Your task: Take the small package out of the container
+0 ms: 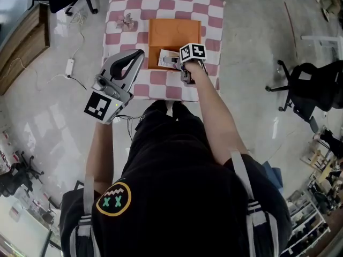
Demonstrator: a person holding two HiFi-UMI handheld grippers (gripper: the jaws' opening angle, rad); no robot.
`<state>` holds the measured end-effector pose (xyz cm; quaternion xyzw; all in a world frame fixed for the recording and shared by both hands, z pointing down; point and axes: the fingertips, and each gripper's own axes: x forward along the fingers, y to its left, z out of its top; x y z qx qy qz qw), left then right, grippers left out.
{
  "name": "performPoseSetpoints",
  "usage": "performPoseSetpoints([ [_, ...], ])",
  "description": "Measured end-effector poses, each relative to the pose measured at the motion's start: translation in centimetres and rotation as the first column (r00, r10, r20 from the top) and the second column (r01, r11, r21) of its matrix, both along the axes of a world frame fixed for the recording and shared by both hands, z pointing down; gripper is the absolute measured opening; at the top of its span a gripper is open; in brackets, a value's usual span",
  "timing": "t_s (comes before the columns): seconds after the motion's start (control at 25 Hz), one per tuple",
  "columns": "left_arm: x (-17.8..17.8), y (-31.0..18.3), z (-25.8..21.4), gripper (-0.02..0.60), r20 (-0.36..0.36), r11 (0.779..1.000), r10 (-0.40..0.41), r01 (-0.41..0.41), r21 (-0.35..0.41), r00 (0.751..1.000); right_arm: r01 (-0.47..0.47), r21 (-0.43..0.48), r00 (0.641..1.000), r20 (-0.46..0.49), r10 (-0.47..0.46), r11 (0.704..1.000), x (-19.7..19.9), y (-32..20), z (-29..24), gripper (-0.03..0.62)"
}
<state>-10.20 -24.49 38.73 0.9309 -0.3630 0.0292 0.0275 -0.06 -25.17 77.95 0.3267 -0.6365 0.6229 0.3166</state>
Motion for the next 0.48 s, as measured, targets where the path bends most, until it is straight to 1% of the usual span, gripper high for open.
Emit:
performPoseSetpoints([
  [0.04, -0.2, 0.0, 0.2, 0.017, 0.010, 1.000, 0.003, -0.004, 0.012, 1.000, 0.004, -0.009, 1.000, 0.000, -0.004, 1.000, 0.0, 0.0, 0.2, 0.596],
  [0.16, -0.3, 0.0, 0.2, 0.017, 0.006, 1.000, 0.004, -0.004, 0.007, 1.000, 0.008, -0.023, 1.000, 0.022, -0.008, 1.000, -0.1, -0.1, 0.1, 0.595],
  [0.24, -0.4, 0.0, 0.4, 0.017, 0.010, 1.000, 0.005, -0.005, 0.011, 1.000, 0.002, -0.029, 0.997, 0.083, 0.001, 1.000, -0.5, -0.3, -0.3, 0.586],
  [0.28, -0.3, -0.1, 0.1, 0.017, -0.001, 1.000, -0.002, 0.002, -0.003, 1.000, -0.004, -0.034, 0.992, 0.122, 0.008, 0.999, -0.7, -0.4, -0.6, 0.574],
  [0.4, 0.0, -0.2, -0.3, 0.017, -0.020, 1.000, -0.013, 0.013, -0.026, 1.000, -0.024, -0.045, 0.971, 0.235, 0.034, 0.999, -1.3, -1.0, -1.5, 0.557],
  [0.48, -0.1, -0.1, 0.0, 0.017, -0.007, 1.000, -0.010, 0.010, -0.018, 1.000, -0.035, -0.056, 0.955, 0.292, 0.050, 0.998, -1.4, -1.4, -1.9, 0.521],
])
